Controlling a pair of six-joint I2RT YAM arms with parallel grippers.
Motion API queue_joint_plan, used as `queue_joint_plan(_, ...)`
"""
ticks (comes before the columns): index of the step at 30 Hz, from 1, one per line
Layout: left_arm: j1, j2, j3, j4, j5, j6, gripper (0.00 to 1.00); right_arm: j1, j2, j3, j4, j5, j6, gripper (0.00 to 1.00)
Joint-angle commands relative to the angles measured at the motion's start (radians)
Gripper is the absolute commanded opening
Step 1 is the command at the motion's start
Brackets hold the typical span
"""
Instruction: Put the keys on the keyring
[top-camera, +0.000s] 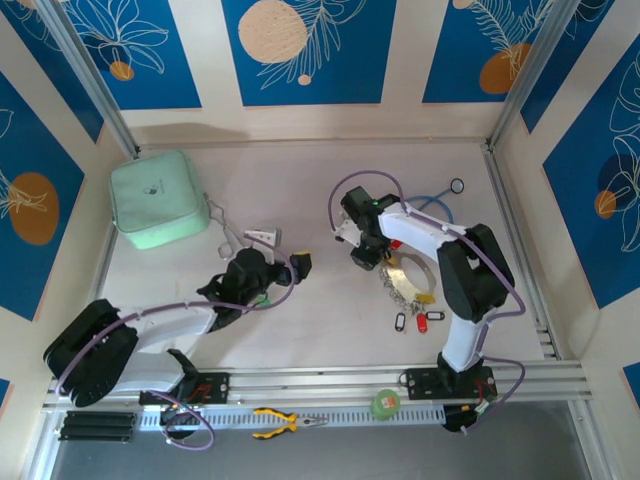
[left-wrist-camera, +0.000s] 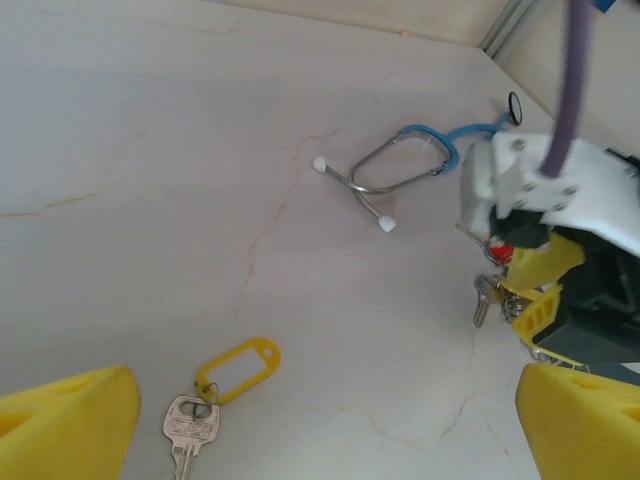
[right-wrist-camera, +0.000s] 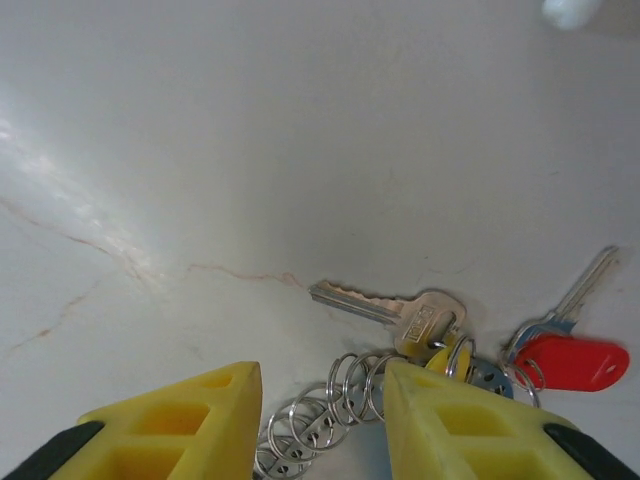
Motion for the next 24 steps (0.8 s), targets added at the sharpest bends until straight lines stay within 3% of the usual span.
queue_joint_plan(1,-0.011,-0.032,-0.009,0.013,-0.012,0.021,0.96,0.009,0.043,0.045,-0.123,0.051,0.009,0.37)
queue_joint_plan(9,-0.012,-0.056,-0.008,-0.012,-0.021,0.032,0.96,0.022,0.113,0.069,-0.15,0.117,0.036,0.34)
queue_joint_plan(24,-0.011,-0.058,-0.005,-0.027,-0.028,0.027,0.96,0.04,0.13,0.091,-0.166,0.189,0.023,0.13)
